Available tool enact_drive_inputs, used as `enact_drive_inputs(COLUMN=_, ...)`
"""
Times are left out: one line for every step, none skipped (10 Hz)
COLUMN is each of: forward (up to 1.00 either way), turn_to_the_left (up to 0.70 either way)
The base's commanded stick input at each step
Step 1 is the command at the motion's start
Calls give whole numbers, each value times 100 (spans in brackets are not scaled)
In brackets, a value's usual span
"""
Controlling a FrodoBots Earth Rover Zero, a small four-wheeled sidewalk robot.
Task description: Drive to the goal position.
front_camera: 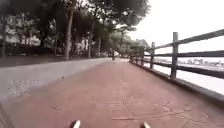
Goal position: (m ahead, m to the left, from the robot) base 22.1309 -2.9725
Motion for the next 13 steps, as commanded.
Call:
enact_drive_inputs(forward=70, turn_to_the_left=0)
enact_drive_inputs(forward=70, turn_to_the_left=0)
enact_drive_inputs(forward=70, turn_to_the_left=0)
enact_drive_inputs(forward=70, turn_to_the_left=0)
enact_drive_inputs(forward=70, turn_to_the_left=0)
enact_drive_inputs(forward=70, turn_to_the_left=0)
enact_drive_inputs(forward=70, turn_to_the_left=0)
enact_drive_inputs(forward=70, turn_to_the_left=0)
enact_drive_inputs(forward=70, turn_to_the_left=0)
enact_drive_inputs(forward=70, turn_to_the_left=0)
enact_drive_inputs(forward=70, turn_to_the_left=0)
enact_drive_inputs(forward=70, turn_to_the_left=0)
enact_drive_inputs(forward=70, turn_to_the_left=0)
